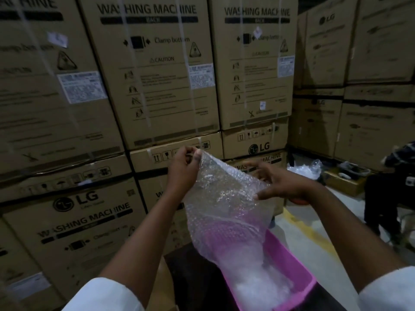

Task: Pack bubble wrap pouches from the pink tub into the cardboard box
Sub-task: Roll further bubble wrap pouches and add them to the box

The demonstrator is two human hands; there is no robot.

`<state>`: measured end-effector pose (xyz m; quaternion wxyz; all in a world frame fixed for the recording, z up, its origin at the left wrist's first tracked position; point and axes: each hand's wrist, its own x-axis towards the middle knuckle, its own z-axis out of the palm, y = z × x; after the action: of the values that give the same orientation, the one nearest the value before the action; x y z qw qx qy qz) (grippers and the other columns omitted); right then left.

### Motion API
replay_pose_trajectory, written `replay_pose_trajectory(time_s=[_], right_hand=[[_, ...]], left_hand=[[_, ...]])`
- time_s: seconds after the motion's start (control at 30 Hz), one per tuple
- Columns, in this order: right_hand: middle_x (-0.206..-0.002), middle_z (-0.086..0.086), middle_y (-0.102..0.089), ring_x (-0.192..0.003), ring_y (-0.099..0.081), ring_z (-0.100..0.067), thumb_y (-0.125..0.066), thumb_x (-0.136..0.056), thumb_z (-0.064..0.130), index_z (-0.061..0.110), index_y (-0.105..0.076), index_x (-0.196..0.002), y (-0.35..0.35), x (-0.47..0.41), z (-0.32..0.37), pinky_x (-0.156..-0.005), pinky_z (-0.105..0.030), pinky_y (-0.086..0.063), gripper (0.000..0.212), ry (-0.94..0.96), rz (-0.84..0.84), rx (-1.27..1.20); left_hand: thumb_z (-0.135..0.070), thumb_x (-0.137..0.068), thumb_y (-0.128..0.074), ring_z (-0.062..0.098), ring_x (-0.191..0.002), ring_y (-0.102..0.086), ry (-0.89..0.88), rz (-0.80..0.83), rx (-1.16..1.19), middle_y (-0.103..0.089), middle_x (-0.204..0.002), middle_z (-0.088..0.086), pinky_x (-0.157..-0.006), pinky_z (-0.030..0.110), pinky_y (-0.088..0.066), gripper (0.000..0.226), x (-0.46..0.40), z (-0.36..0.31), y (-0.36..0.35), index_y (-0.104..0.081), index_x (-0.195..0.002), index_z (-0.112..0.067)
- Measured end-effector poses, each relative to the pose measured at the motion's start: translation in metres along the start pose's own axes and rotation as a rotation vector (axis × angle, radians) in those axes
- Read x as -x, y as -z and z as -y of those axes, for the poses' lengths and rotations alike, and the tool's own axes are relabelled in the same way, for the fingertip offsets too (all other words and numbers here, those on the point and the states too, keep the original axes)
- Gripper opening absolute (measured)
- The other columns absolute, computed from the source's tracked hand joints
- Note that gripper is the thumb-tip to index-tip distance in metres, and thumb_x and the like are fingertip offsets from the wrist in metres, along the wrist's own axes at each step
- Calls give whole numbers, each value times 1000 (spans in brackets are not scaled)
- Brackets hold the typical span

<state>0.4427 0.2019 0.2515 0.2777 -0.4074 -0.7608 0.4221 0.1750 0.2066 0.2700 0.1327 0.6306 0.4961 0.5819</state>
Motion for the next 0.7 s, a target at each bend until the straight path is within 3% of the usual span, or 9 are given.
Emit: replay_pose_trajectory(time_s=[0.1, 0.2, 0.27, 0.33, 0.4, 0.5, 0.57, 0.63, 0.7], right_hand=[[-142, 9, -37, -126, -44, -11, -82, -71, 5, 49, -20, -145, 2, 10, 25, -87, -25, -53, 107, 92, 12, 60], [-135, 11, -38, -124, -39, -5, -80, -72, 4, 50, -9, -148, -2, 17, 48, -80, -21, -55, 113, 147, -9, 53], [-124, 4, -54, -113, -53, -11, -71, -83, 10, 40, -33, -143, -3, 14, 62, -80, -28, -56, 77, 202, -170, 51], [-101, -17, -67, -91, -64, -29, -60, -92, 17, 19, -63, -115, 0, 10, 79, -76, -42, -55, 23, 279, -399, -42], [-90, -26, -69, -79, -63, -32, -58, -94, 23, 7, -70, -93, 5, 7, 94, -73, -50, -54, 20, 322, -549, -143], [-76, -8, -70, -66, -63, -13, -60, -92, 24, 1, -70, -98, 10, 6, 121, -59, -26, -53, 25, 339, -619, -177], [-78, -8, -69, -64, -59, -12, -61, -92, 25, 2, -67, -103, 13, 2, 135, -55, -21, -49, 27, 352, -622, -256], [-84, -14, -62, -70, -52, -21, -62, -92, 29, 3, -66, -105, 13, -4, 147, -55, -22, -45, 29, 360, -633, -307], [-80, -6, -58, -68, -49, -14, -61, -92, 29, 8, -64, -99, 9, -8, 157, -51, -17, -43, 22, 360, -627, -310]], left_hand=[[-34, -96, -56, 13, -80, -63, 20, -100, 64, -65, -87, -3, -66, 28, -49, 11, -9, -18, 16, -58, -91, -25], [-31, -95, -57, 9, -75, -59, -30, -164, 85, -63, -81, -6, -66, 28, -48, 12, -15, -35, 34, -55, -83, -29], [-32, -95, -57, 10, -72, -58, -38, -159, 106, -63, -80, -4, -66, 32, -49, 13, -19, -44, 45, -55, -82, -30], [-34, -95, -58, 11, -67, -56, -33, -152, 126, -62, -78, -4, -59, 32, -47, 13, -23, -54, 57, -56, -83, -29], [-37, -94, -58, 11, -62, -53, -36, -141, 121, -59, -75, -4, -53, 27, -44, 14, -27, -65, 72, -56, -83, -27], [-39, -96, -54, 8, -53, -52, 2, -78, 204, -56, -75, -1, -46, 25, -46, 19, -26, -85, 92, -55, -89, -21], [-42, -96, -51, 6, -50, -53, 51, -28, 346, -54, -76, -1, -46, 27, -49, 23, -24, -101, 104, -53, -93, -20], [-44, -94, -51, 11, -62, -61, 121, 129, 484, -58, -94, 1, -58, 36, -58, 29, -21, -112, 115, -50, -108, -19], [-37, -85, -60, 23, -79, -68, 203, 338, 559, -59, -117, 9, -77, 43, -59, 43, -19, -114, 127, -48, -119, -13]])
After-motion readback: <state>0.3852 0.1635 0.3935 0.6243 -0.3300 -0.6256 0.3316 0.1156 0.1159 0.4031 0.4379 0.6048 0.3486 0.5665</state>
